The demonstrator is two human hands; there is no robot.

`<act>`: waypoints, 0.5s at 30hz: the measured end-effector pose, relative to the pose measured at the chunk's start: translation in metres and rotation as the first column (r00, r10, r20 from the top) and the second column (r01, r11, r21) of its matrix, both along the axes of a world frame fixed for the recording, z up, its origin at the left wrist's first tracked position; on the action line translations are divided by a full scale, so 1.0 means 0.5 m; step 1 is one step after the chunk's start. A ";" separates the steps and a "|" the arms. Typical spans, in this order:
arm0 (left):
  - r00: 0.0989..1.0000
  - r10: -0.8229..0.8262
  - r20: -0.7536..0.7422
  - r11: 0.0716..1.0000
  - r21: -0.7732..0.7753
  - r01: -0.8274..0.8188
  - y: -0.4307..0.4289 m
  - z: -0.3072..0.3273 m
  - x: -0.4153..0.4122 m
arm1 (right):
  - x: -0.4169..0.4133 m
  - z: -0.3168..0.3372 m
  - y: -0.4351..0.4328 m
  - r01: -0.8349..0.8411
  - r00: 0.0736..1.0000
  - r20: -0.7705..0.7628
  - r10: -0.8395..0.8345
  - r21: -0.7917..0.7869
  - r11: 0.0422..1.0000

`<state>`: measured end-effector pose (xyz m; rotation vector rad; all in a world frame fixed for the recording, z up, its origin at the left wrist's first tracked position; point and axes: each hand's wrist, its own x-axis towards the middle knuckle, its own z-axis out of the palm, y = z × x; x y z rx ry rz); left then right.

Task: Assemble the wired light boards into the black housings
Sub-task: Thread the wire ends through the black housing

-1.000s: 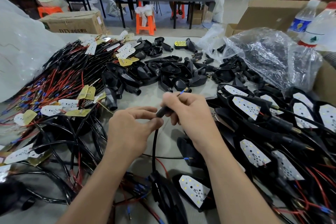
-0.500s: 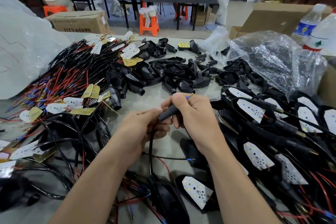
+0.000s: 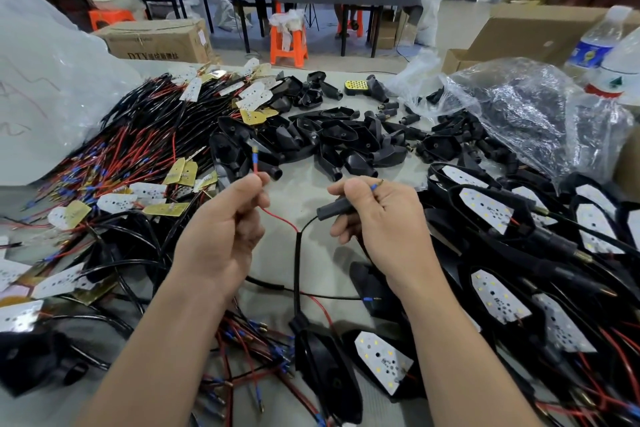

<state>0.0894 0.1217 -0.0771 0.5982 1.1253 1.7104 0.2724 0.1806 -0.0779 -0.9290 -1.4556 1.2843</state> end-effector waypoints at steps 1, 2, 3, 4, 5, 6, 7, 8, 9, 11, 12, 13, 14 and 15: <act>0.994 -0.033 -0.105 0.999 -0.003 0.033 -0.002 -0.001 0.002 | 0.001 0.001 0.002 -0.002 0.999 -0.036 0.001 -0.026 1.000; 0.972 -0.063 -0.225 0.998 -0.019 0.060 -0.003 -0.001 0.007 | 0.001 0.002 0.005 -0.003 0.998 -0.069 0.000 -0.049 0.999; 0.937 -0.087 -0.338 0.996 -0.047 0.075 -0.003 -0.001 0.013 | 0.003 0.002 0.007 -0.002 0.995 -0.095 -0.004 -0.067 0.998; 0.897 -0.113 -0.428 0.993 -0.083 0.086 -0.003 -0.001 0.020 | 0.004 0.002 0.008 0.003 0.994 -0.111 -0.011 -0.078 0.997; 0.859 -0.145 -0.491 0.988 -0.113 0.103 -0.003 -0.001 0.027 | 0.006 0.002 0.010 0.010 0.992 -0.122 -0.020 -0.087 0.996; 0.825 -0.181 -0.536 0.983 -0.136 0.127 -0.004 -0.001 0.035 | 0.007 0.002 0.010 0.017 0.991 -0.134 -0.029 -0.095 0.995; 0.800 -0.206 -0.563 0.978 -0.156 0.142 -0.005 -0.001 0.041 | 0.009 0.002 0.011 0.022 0.988 -0.151 -0.038 -0.106 0.994; 0.791 -0.214 -0.573 0.975 -0.173 0.138 -0.005 -0.001 0.047 | 0.010 0.002 0.012 0.024 0.985 -0.169 -0.045 -0.121 0.992; 0.794 -0.209 -0.571 0.975 -0.184 0.125 -0.005 -0.001 0.050 | 0.011 0.002 0.013 0.025 0.981 -0.186 -0.050 -0.136 0.990; 0.797 -0.197 -0.571 0.976 -0.195 0.101 -0.003 -0.004 0.053 | 0.012 0.003 0.013 0.025 0.977 -0.205 -0.056 -0.152 0.988; 0.791 -0.200 -0.579 0.974 -0.202 0.098 -0.002 -0.005 0.053 | 0.011 0.002 0.014 0.027 0.977 -0.204 -0.057 -0.149 0.988; 0.780 -0.205 -0.591 0.973 -0.209 0.098 -0.002 -0.006 0.053 | 0.010 0.002 0.014 0.031 0.979 -0.196 -0.059 -0.140 0.990; 0.769 -0.208 -0.604 0.972 -0.214 0.096 -0.002 -0.007 0.052 | 0.009 0.002 0.013 0.037 0.981 -0.184 -0.060 -0.128 0.991; 0.762 -0.205 -0.614 0.973 -0.211 0.091 -0.001 -0.008 0.051 | 0.008 0.002 0.013 0.041 0.983 -0.172 -0.061 -0.115 0.992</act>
